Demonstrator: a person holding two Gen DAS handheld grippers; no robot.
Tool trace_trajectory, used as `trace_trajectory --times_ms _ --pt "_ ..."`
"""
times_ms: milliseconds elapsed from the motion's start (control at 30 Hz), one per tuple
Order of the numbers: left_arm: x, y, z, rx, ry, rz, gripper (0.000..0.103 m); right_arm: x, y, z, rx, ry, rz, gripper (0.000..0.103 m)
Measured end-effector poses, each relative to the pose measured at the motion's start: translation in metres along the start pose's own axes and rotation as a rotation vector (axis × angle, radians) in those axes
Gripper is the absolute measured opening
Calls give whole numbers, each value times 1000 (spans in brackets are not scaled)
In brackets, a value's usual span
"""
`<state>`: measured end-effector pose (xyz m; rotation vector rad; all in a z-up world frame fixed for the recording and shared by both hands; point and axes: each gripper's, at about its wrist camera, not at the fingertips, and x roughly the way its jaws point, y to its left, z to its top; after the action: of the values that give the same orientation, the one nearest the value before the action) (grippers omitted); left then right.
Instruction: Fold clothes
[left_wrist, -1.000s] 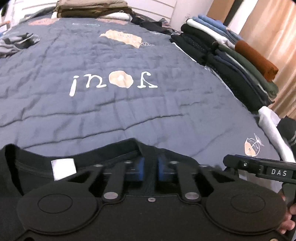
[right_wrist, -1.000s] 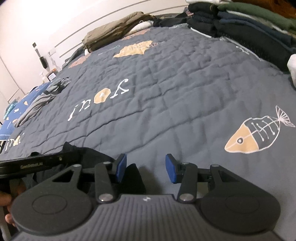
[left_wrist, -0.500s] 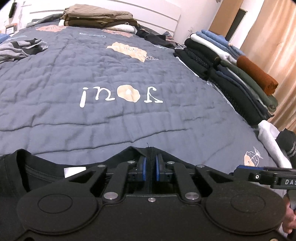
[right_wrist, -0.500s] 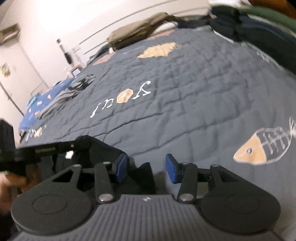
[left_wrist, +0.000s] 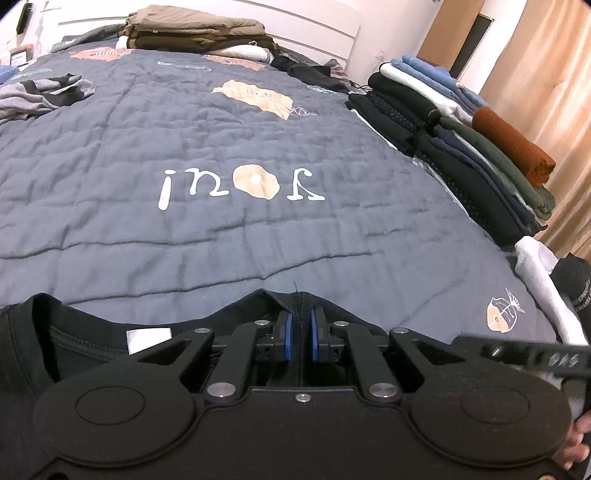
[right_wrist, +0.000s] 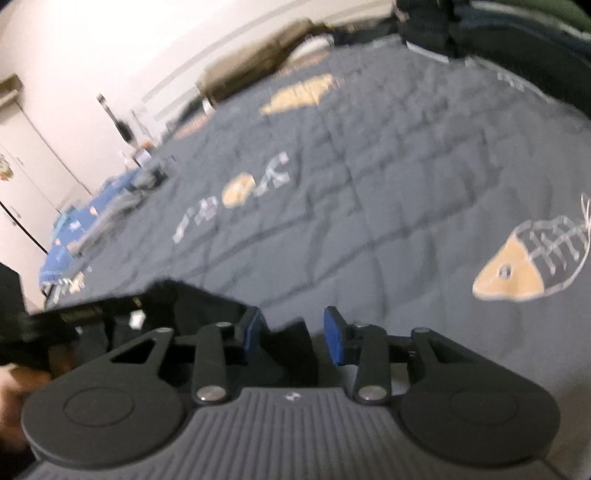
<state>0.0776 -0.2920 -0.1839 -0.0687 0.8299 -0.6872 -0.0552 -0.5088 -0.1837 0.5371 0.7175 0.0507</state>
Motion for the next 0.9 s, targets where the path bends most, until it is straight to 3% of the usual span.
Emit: trace_trajectory --times_ms 67,167,333,433,467,500,700,900 --pt "0 -1 0 2 3 2 10 -6 2 2 -22 -18 40 44" --pt "0 -1 0 1 3 2 10 2 12 -1 -93 37 42 48" --pt "0 0 -1 5 4 3 10 13 15 -7 -109 58 -32 48" --pt "0 1 -1 3 -1 3 10 16 12 -9 -78 61 -44 33" --pt "0 1 -1 4 -8 6 10 17 12 -9 -73 59 -54 20" --pt "-1 1 -2 6 -15 8 10 16 11 -9 -63 55 -70 13" --pt "-5 0 -6 14 -72 21 10 8 5 -7 -31 -20 -149 9" --pt "3 -4 -7 20 -20 70 12 19 24 -14 -181 -1 -225 13"
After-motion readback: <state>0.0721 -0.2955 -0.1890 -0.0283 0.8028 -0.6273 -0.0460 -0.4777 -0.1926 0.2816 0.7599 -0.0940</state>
